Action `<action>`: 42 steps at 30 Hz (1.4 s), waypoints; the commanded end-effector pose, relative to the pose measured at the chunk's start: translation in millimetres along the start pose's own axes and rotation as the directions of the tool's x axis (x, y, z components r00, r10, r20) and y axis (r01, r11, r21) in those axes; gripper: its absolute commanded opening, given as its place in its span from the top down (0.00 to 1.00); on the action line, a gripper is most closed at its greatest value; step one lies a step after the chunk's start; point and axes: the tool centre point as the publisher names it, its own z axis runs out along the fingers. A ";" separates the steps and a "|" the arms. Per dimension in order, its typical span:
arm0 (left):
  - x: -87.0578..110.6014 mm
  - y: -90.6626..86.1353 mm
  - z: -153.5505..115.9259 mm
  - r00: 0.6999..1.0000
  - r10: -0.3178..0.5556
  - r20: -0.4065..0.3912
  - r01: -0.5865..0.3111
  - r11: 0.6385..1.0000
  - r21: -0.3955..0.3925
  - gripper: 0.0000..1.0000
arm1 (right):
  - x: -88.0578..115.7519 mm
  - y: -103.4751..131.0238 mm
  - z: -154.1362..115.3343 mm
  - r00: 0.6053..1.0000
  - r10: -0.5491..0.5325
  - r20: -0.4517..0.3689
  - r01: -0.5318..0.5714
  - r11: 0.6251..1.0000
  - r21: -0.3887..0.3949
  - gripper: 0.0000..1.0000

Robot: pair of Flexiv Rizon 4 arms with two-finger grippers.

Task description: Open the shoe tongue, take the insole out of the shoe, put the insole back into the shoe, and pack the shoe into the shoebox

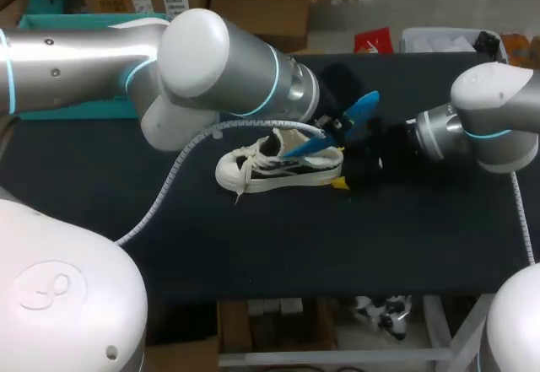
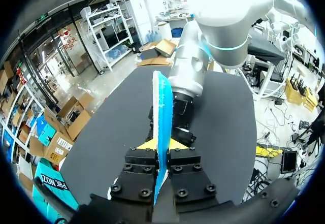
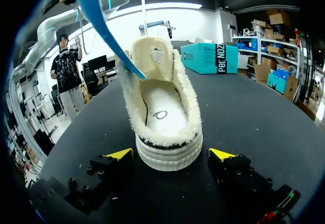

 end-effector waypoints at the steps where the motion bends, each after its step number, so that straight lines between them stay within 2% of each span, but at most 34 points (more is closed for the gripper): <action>1: -1.1 -2.6 -12.2 0.997 -0.004 -0.075 0.008 0.999 0.043 1.00 | 13.7 3.0 -24.8 0.999 -0.009 0.035 0.009 1.000 0.024 0.00; 6: -2.0 -21.2 -31.8 0.983 -0.013 -0.181 0.035 0.992 0.123 1.00 | 14.4 18.7 -54.2 0.998 -0.056 0.038 0.052 0.994 0.097 0.00; 14: -9.7 -44.6 -59.7 0.954 -0.010 -0.298 0.079 0.972 0.220 1.00 | 8.5 44.9 -90.9 0.990 -0.137 0.032 0.128 0.972 0.199 0.00; 21: -15.8 -48.1 -80.4 0.954 -0.005 -0.300 0.080 0.968 0.238 1.00 | -1.9 64.1 -104.1 0.982 -0.187 -0.008 0.182 0.944 0.277 0.00; 25: -26.8 -40.0 -93.1 0.949 0.029 -0.315 0.053 0.968 0.247 1.00 | -8.6 73.0 -104.2 0.977 -0.209 -0.032 0.209 0.930 0.303 0.00; 33: -54.7 -12.4 -125.4 0.929 0.086 -0.359 0.022 0.958 0.285 1.00 | -22.0 93.5 -95.5 0.968 -0.235 -0.086 0.251 0.898 0.361 0.00; 42: -76.0 17.7 -161.4 0.908 0.138 -0.396 0.004 0.942 0.336 1.00 | -30.2 113.6 -79.0 0.958 -0.261 -0.121 0.288 0.870 0.399 0.00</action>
